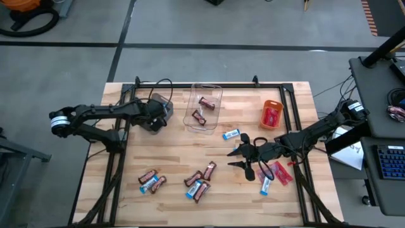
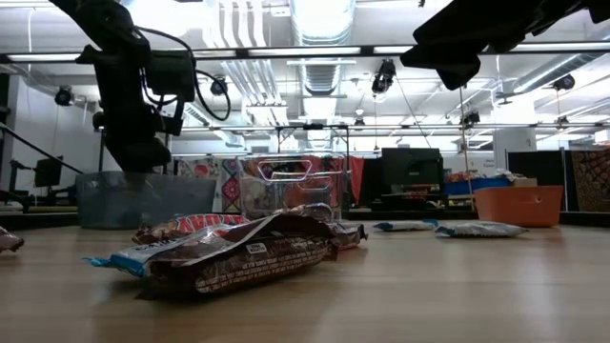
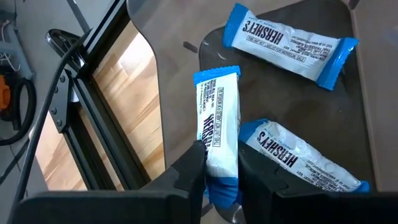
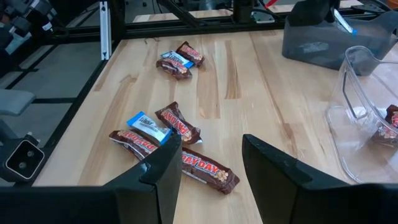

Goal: Sort candy
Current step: Put the blue chocolate into the black bin

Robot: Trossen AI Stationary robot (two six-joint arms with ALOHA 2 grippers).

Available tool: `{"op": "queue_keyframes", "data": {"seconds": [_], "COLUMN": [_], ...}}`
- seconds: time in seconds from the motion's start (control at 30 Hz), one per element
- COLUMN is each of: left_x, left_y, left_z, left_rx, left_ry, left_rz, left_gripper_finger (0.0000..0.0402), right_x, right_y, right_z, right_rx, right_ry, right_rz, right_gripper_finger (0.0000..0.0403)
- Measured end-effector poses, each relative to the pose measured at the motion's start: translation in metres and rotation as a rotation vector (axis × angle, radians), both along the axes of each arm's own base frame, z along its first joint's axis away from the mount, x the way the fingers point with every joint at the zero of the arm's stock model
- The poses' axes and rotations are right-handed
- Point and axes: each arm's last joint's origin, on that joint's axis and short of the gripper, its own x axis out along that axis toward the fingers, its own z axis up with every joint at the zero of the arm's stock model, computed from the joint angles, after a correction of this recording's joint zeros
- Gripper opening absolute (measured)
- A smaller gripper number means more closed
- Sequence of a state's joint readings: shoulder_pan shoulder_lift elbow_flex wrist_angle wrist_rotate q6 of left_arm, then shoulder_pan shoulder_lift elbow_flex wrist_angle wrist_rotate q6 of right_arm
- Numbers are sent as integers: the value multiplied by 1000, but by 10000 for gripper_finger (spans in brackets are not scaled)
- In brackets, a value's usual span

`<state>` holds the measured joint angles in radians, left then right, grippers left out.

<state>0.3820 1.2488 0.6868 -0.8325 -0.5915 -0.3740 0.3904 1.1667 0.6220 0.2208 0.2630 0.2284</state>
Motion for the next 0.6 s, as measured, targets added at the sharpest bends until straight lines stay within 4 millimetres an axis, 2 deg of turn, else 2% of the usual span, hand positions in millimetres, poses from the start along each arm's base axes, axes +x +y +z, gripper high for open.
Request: {"op": "queue_keyframes", "data": {"seconds": [0.6], "left_x": [0], "left_y": [0], "left_z": [1], "left_rx": [2], "left_ry": [0], "left_rz": [-9], "left_gripper_finger": [124], "right_x": [0], "right_y": [0], "right_z": [0], "right_rx": [0], "right_ry": [0], "right_rz": [0], "right_gripper_finger": [160]}}
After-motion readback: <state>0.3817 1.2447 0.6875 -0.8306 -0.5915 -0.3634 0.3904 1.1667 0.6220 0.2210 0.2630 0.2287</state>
